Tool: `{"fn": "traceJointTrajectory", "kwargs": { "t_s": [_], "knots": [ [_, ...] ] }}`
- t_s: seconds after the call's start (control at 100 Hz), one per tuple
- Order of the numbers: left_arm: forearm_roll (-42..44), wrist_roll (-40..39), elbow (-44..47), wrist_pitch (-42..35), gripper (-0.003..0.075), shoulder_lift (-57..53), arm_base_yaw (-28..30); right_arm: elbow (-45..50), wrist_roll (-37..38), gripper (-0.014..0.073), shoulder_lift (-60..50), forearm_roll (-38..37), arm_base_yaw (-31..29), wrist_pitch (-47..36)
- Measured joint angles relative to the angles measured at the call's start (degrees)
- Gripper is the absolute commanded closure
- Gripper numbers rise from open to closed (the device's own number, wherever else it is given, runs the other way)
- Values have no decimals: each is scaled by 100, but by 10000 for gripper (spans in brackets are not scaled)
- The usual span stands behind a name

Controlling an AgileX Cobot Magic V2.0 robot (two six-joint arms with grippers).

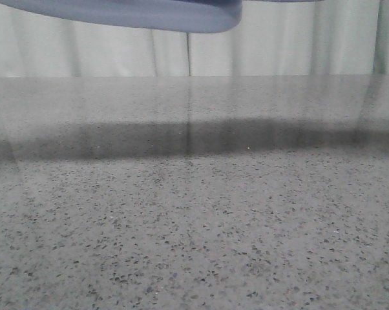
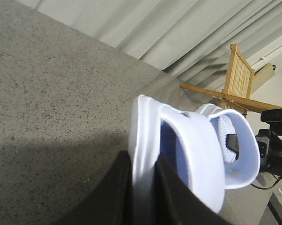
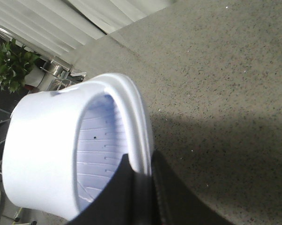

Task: Insert blue slippers together front up
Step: 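Lift both slippers off the table, tilting toes downward, then bring the right gripper's slipper over the left gripper's slipper, stacking them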

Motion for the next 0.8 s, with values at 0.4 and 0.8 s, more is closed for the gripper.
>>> {"fn": "traceJointTrajectory", "kwargs": {
  "t_s": [0.4, 0.8],
  "knots": [
    [0, 57, 0, -105, 705, 0, 60, 0, -380, 701, 529, 335, 852, -524],
    [-36, 91, -8, -244, 705, 22, 60, 0, -627, 701, 742, 689, 1101, -718]
  ]
}}
